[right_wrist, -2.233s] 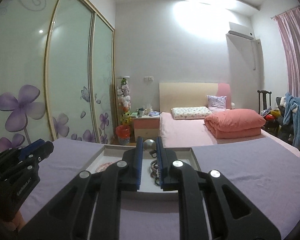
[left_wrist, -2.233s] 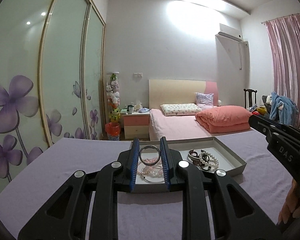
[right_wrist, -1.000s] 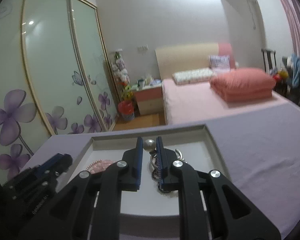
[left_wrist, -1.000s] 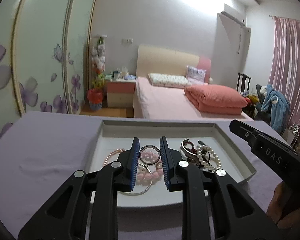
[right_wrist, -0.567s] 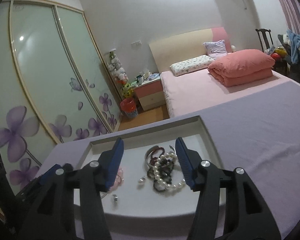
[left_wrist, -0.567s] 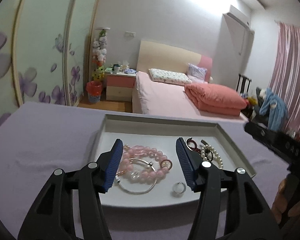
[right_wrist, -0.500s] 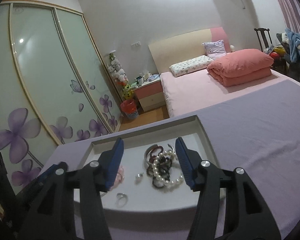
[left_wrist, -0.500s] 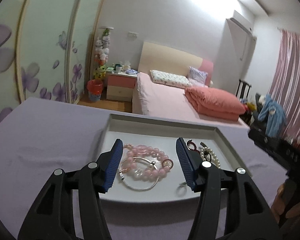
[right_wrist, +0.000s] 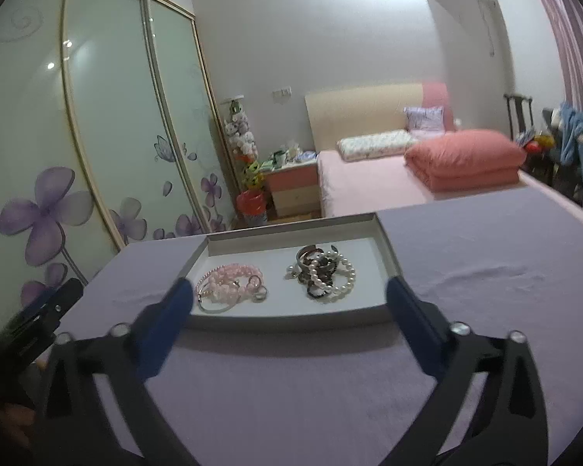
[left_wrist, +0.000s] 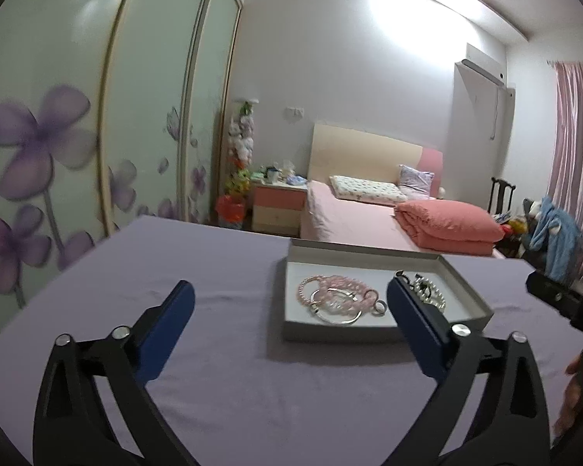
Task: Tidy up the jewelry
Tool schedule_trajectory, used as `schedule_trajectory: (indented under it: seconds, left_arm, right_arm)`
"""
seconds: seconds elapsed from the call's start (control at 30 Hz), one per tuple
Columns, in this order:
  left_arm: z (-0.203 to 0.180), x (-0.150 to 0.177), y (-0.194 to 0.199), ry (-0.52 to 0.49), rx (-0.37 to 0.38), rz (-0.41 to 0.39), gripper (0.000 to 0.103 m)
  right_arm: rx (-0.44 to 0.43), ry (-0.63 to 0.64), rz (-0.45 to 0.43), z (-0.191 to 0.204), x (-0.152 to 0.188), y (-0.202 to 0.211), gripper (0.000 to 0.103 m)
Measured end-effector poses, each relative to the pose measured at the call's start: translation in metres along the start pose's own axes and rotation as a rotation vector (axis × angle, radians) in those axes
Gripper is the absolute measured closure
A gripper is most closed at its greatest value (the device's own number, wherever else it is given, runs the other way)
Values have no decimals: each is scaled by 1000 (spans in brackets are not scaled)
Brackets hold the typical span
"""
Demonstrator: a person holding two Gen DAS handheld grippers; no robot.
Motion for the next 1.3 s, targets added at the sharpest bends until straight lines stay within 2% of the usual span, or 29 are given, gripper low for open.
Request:
schedule_trajectory:
  seconds: [0.17, 0.6, 1.3]
  left_arm:
    - [-12, 6, 21, -36, -14, -18, 2]
    - [-27, 22, 44, -57, -30, -37, 2]
    - [-40, 26, 51, -80, -30, -37, 2]
  right_arm:
    - [51, 41, -28, -1, 9, 23, 4]
    - [69, 105, -153, 7, 32, 70, 4]
    - [63, 67, -159, 2, 35, 71, 4]
Point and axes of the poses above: each gripper's, at about its wrist camera, not at the fingertips, and y roughly against the way its jaws point, z to its left, x to its underside, the point moved 5 cm from there along -y, roughly the way its jaws point, and after that the axes turned 14 degrees about x, right-handed, at the moved point
